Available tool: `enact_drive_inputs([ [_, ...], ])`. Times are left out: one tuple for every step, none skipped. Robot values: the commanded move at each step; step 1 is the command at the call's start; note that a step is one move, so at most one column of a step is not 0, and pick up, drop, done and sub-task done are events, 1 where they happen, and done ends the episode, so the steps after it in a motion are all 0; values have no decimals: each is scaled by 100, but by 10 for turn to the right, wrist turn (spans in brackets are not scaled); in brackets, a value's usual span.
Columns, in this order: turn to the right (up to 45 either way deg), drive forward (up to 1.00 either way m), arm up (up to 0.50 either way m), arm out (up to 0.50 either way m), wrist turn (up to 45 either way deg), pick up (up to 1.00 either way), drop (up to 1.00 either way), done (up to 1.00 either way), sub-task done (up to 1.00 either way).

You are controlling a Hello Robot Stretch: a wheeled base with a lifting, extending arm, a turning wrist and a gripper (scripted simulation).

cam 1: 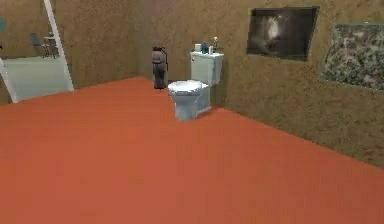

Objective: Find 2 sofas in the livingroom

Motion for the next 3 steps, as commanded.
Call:
enact_drive_inputs([
  [-360, 0, 0, 0, 0, 0, 0, 0, 0],
  [0, 100, 0, 0, 0, 0, 0, 0, 0],
  [0, 100, 0, 0, 0, 0, 0, 0, 0],
])
